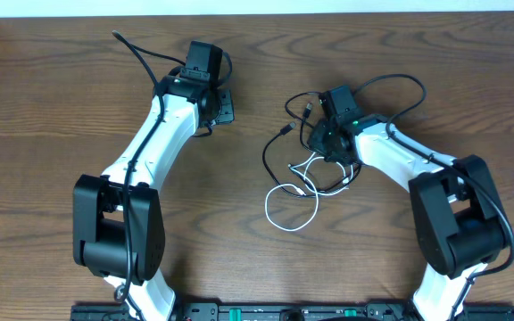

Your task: Untangle cables

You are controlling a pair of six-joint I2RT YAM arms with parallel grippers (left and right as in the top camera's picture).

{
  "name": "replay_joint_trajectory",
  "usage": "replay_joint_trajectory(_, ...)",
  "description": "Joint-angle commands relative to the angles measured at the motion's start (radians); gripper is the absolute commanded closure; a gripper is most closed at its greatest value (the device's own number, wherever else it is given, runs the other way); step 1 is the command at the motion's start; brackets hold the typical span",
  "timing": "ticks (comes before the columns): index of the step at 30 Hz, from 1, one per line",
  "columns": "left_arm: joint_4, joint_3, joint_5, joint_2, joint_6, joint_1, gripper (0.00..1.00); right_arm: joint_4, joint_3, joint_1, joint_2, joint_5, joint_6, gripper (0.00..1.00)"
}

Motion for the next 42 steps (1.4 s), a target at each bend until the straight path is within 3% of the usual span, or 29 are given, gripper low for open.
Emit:
replay_joint_trajectory(1,0.000,-0.005,-0.013,0.006,0.013,0.002,0.59,0.006,-0.010,0.021,0.063,0.019,0.045,0.99)
replay_joint_trajectory(6,0.000,-0.005,-0.013,0.006,0.013,0.002,0.59,0.013,-0.005,0.005,0.042,0.000,-0.007,0.99)
replay_joint_trajectory(11,0.000,-0.005,-0.013,0.006,0.013,0.002,0.59,0.066,-0.002,-0.017,-0.100,-0.194,-0.284,0.99)
replay_joint_trajectory(15,0.000,-0.005,-0.013,0.006,0.013,0.002,0.59,0.095,-0.002,-0.014,-0.274,-0.199,-0.403,0.99)
replay_joint_trajectory(26,-0.009,-0.005,-0.006,-0.003,0.027,0.002,0.60,0.098,-0.002,-0.016,-0.697,-0.171,-0.556,0.99)
replay_joint_trajectory(29,-0.007,-0.005,0.127,-0.008,0.121,0.003,0.60,0.046,-0.002,-0.018,-0.743,-0.079,-0.569,0.99)
replay_joint_trajectory(30,-0.007,-0.005,0.193,-0.008,0.166,0.003,0.60,0.018,-0.002,-0.024,-0.751,-0.051,-0.565,0.90)
replay_joint_trajectory(31,-0.008,-0.005,0.258,-0.008,0.199,0.002,0.58,-0.013,-0.002,-0.034,-0.756,-0.040,-0.565,0.74)
replay_joint_trajectory(32,-0.008,-0.005,0.306,-0.008,0.211,0.000,0.58,-0.043,-0.002,-0.049,-0.756,-0.040,-0.565,0.67)
replay_joint_trajectory(38,-0.084,-0.005,0.369,0.001,0.212,-0.068,0.60,-0.210,-0.003,-0.196,-0.739,-0.054,-0.530,0.56)
replay_joint_trajectory(42,-0.090,-0.020,0.352,0.024,0.194,-0.164,0.59,-0.285,-0.003,-0.291,-0.724,-0.094,-0.532,0.43)
